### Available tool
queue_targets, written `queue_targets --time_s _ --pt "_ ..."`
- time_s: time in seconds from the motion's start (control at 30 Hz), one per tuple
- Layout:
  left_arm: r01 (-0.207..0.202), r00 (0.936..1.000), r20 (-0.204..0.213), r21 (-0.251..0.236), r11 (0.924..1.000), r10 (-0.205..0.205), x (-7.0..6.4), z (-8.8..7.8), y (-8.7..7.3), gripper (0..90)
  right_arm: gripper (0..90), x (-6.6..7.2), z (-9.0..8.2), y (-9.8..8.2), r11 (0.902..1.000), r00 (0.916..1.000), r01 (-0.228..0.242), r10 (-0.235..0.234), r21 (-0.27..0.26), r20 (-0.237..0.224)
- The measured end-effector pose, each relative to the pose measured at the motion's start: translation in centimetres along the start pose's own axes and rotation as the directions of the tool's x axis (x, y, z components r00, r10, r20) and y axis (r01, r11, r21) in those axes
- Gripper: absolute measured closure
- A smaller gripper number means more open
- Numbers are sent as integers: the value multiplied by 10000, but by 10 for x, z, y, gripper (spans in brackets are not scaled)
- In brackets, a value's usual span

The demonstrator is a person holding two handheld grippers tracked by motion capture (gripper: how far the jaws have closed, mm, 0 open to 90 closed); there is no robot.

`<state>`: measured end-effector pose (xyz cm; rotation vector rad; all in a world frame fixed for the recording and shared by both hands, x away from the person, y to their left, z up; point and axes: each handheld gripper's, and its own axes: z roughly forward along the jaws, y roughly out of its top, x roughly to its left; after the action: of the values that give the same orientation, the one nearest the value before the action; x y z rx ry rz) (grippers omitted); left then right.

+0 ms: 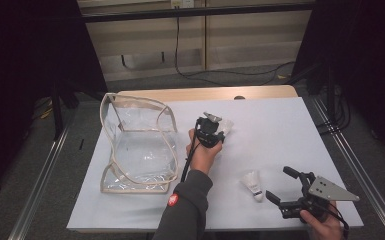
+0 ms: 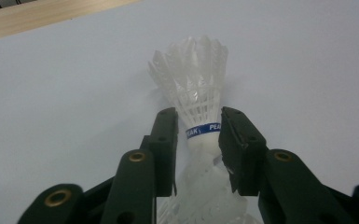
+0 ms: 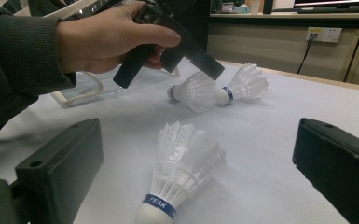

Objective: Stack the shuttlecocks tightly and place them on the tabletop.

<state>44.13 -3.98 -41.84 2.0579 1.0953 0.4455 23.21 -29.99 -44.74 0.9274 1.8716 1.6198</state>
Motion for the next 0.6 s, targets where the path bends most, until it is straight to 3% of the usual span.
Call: queue_targets --time_s 0.6 --pt "34 9997 232 122 9999 -37 1 -4 0 568 10 0 0 0 10000 10000 9 -9 16 -11"
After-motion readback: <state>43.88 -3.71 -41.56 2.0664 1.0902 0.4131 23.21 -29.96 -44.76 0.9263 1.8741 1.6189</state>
